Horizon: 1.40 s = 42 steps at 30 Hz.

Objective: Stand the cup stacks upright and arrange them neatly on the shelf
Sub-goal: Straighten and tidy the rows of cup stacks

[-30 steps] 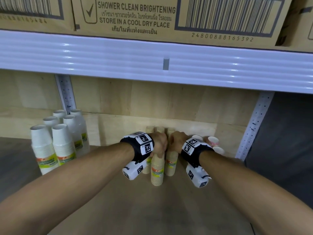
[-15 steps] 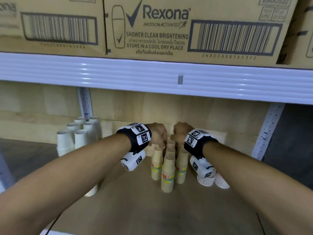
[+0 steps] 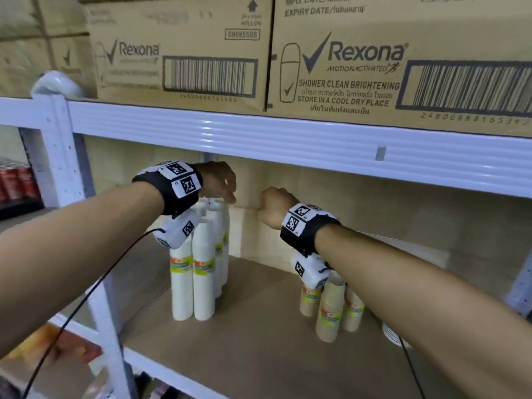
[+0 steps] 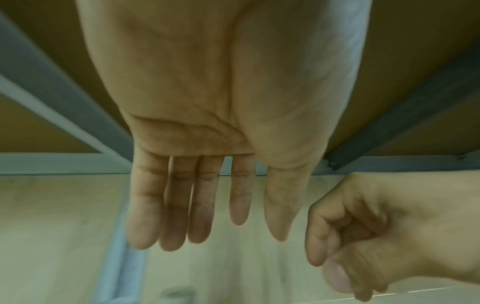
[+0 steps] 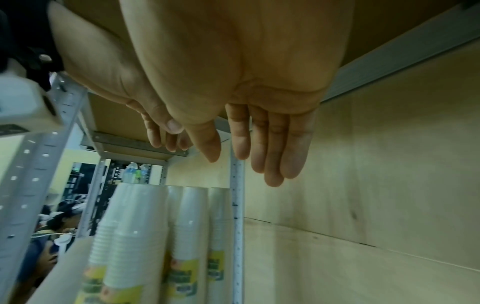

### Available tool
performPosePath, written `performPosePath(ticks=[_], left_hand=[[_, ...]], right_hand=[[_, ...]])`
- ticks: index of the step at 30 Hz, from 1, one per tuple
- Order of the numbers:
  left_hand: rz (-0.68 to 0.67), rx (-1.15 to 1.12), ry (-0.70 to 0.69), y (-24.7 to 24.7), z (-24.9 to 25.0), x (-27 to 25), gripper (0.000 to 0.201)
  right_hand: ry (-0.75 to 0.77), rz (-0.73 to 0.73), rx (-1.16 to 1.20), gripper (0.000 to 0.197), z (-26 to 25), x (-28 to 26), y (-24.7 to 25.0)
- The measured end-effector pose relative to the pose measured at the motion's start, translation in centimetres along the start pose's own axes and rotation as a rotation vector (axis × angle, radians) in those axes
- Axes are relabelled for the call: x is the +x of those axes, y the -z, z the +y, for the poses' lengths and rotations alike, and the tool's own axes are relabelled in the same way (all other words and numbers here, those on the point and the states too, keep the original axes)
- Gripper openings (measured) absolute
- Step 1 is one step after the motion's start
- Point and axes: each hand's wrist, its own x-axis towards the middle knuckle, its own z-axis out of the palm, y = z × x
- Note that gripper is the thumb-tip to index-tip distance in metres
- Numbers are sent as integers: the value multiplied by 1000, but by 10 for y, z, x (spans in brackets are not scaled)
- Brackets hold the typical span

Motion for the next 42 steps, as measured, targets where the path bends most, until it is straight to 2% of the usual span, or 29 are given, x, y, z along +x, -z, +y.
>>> performPosePath(ticks=[8,13,16,18,22,29,32,38,42], left_hand=[[-8,-79,183,-11,-68,-30,27],[-62,-146,199,-30,-85,-34,33],[-73,-184,208,-43,-90,-32,46],[-77,-207,220,-50,-92,-31,49],[-94,-218,211,-57,-94,-30,44],[-105,-169,153,-55,-88,-29,36],[-145,-139,100,-49,-78,-28,29],[-165,-91,3,-38,-50,-14,26],[-136,-94,-60,-33,-28,5,25]], right_hand=[[155,-16,96,35,-72,16,-35],[181,-39,70,48,-97,21,-53],[161,-88,34,36,-104,23,-59],[154,-107,12,27,-104,25,-62],[181,-126,27,23,-102,25,-61],[230,-182,40,32,-99,19,-51],[240,-236,62,20,-92,17,-41],[126,-225,118,26,-65,10,-22],[40,-207,115,38,-36,7,-8]])
